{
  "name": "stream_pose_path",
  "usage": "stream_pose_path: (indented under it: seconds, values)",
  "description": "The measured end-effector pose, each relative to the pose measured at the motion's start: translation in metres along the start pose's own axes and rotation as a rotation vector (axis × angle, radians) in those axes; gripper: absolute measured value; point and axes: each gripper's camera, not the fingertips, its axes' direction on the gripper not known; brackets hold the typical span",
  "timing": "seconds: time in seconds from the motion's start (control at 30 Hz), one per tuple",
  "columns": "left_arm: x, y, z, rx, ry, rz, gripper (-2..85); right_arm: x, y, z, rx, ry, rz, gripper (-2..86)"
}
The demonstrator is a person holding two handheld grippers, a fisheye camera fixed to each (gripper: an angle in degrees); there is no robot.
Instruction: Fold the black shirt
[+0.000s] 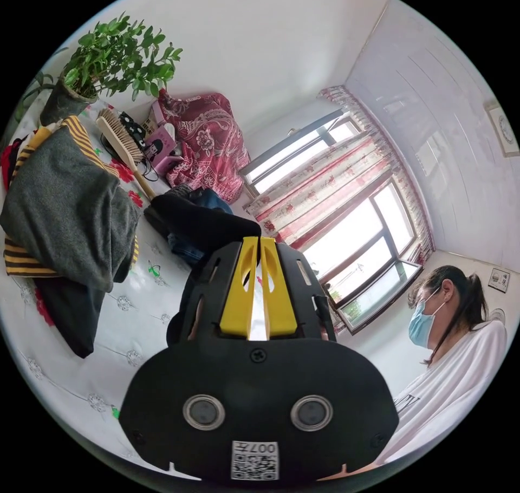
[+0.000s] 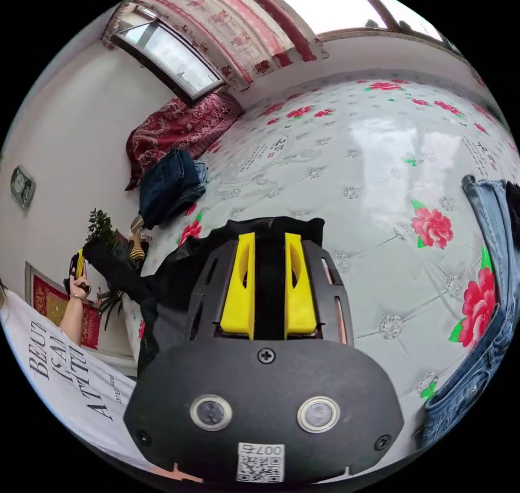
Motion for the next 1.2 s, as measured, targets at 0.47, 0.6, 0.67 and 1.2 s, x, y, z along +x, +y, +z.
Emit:
stream_pose_path:
  seconds: [0.47, 0.6, 0.67, 1.2]
  values:
    - [0.247, 0.130, 0.278, -0.570, 0.720, 0.301, 2.5, -0.030, 0.069, -0.034, 0.045, -0.114, 0.061, 4.7]
    - [0.243, 0.195, 0.302, -0.799, 0.619, 0.335, 11.1, -0.005, 0.086, -0.031, -0.011, -0.065, 0.145, 4.4]
    - [0.220, 0.196, 0.286, -0.809, 0.443, 0.397, 11.4, 0.012, 0.101, -0.032, -0.024, -0.062, 0.214, 4.3]
    - [0.163, 0.267, 0.274, -1.225, -0.416, 0.759, 3.3, -0.046, 0.010, 0.050, -0.305, 0.161, -0.129, 5.1]
